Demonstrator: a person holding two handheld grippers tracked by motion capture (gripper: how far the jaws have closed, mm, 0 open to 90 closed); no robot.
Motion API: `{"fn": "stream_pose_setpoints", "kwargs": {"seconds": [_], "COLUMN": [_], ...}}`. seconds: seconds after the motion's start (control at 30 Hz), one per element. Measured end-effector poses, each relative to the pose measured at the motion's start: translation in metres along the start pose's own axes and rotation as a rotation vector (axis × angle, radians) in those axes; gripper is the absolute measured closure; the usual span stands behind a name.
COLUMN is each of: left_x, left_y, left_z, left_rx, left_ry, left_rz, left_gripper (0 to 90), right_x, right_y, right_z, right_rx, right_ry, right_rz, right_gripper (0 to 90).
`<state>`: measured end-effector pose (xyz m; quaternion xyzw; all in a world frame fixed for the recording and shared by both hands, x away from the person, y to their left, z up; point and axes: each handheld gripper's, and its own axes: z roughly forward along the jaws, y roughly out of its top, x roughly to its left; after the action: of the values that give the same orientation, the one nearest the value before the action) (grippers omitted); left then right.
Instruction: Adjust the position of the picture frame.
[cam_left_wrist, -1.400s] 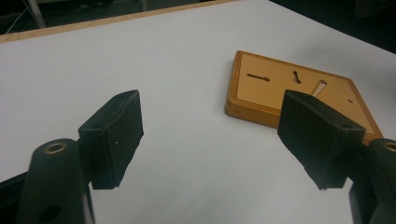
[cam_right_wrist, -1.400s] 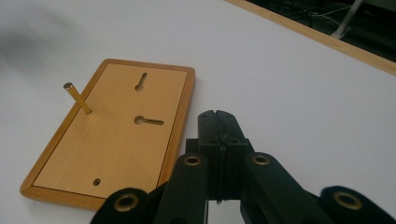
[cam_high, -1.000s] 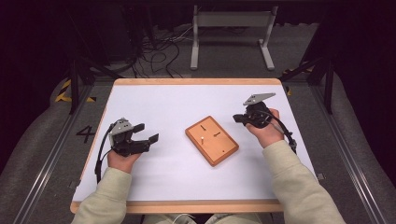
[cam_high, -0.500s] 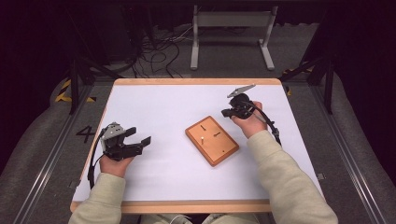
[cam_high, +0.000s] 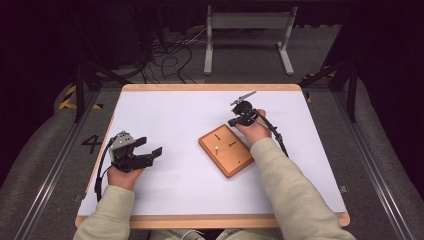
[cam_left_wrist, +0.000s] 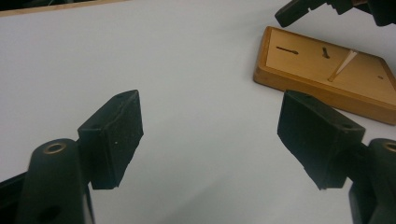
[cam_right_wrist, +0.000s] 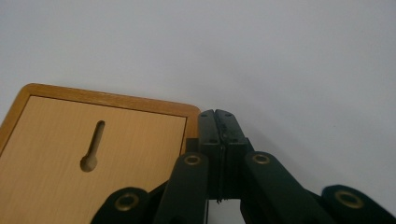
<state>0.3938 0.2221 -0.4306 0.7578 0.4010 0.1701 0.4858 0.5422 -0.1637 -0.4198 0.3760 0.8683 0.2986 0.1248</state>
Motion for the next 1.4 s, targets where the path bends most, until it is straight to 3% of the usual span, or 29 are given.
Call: {"fn": "stream_pose_setpoints", "kwargs": {"seconds": [0.2, 0.3, 0.43, 0.5, 0.83, 1.4], "left_x": [0.000, 0.000, -0.001, -0.002, -0.003, -0.003], "left_y": [0.000, 0.000, 0.000, 0.000, 0.001, 0.001], "left_z": [0.001, 0.003, 0.005, 0.006, 0.009, 0.010], "left_rx": [0.004, 0.006, 0.016, 0.018, 0.029, 0.034], "left_ry": [-0.004, -0.004, -0.014, -0.013, -0.019, -0.028], "left_rz": [0.010, 0.009, 0.013, 0.016, 0.030, 0.025], "left_gripper": [22.4, 22.4, 22.4, 22.4, 22.4, 22.3], "right_x": [-0.004, -0.005, -0.002, -0.001, 0.028, 0.083], "right_y": [0.001, 0.002, 0.003, 0.004, 0.019, 0.035], "right_z": [0.012, 0.015, 0.016, 0.018, 0.030, 0.045], "right_rx": [0.015, 0.012, 0.024, 0.017, 0.060, 0.090], "right_ry": [0.005, 0.029, 0.013, 0.055, 0.158, 0.330], "right_rz": [0.018, 0.032, -0.005, -0.002, -0.124, -0.266], "right_gripper": [90.0, 90.0, 90.0, 90.0, 90.0, 90.0]}}
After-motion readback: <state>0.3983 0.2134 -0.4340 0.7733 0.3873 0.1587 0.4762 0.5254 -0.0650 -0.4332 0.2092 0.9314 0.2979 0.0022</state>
